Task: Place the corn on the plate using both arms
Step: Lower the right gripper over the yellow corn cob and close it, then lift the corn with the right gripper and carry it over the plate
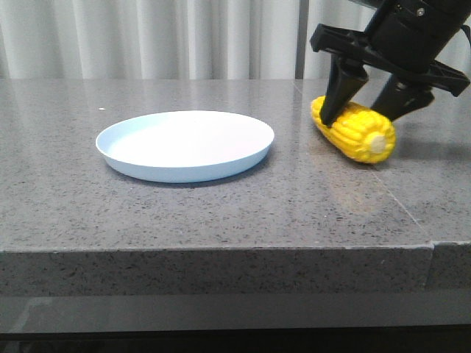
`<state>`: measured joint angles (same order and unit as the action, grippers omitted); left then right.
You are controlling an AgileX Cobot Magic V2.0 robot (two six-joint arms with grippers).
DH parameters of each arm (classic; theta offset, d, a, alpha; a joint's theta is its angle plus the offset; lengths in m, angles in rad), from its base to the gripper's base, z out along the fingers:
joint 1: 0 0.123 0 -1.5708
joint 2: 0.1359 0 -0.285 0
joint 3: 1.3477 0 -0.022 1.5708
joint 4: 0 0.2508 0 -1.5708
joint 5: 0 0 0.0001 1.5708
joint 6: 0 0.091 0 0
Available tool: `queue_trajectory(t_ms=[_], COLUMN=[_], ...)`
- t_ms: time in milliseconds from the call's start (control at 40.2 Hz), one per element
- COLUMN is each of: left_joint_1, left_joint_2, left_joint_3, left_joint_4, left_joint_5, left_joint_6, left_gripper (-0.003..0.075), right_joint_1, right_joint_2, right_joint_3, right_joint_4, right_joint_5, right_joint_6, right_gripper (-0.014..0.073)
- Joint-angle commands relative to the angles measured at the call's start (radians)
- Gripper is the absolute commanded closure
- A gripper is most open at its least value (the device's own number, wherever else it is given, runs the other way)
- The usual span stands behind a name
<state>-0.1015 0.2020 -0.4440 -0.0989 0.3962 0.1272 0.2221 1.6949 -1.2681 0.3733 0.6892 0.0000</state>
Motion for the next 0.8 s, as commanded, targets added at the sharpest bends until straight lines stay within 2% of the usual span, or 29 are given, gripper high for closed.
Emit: queue_trajectory(t_ms=[0,75,199,323,572,647,771], left_joint_1=[-0.006,-0.006,-0.006,-0.006,-0.006,-0.006,-0.006], left_joint_2=[0.008,0.008,0.008,0.008,0.008,0.008,0.008], left_joint_3=[-0.026,-0.026,-0.026,-0.026,-0.026,-0.026,-0.026], left_joint_4=[-0.003,-0.003,-0.003,-0.003,-0.003,-0.003,-0.003], left_joint_5=[-0.085,-0.085,-0.085,-0.085,-0.085,-0.085,-0.085], left_joint_6=[0.001,0.001,0.001,0.001,0.001,0.001,0.001], left_gripper=[0.0741,0.0741,0.0740,0.0740,0.0740,0.0741,0.0741], right_joint_1=[-0.001,-0.001,0.003,0.040,0.279,0.350,0.437], right_joint_2=[-0.049,-0.054,-0.085,-0.111,-0.087,-0.050,0.038], right_joint_3=[-0.035,-0.035,-0.040,-0.085,-0.256,-0.320,-0.427], right_joint_4=[0.019,0.019,0.004,-0.085,-0.488,-0.540,-0.547], right_joint_5=[-0.020,-0.009,0.011,0.053,0.162,0.193,0.234], right_joint_6=[-0.014,-0.014,0.000,0.131,0.521,0.587,0.630], right_gripper=[0.0453,0.0535,0.0531,0.0531,0.0531,0.0531,0.0531])
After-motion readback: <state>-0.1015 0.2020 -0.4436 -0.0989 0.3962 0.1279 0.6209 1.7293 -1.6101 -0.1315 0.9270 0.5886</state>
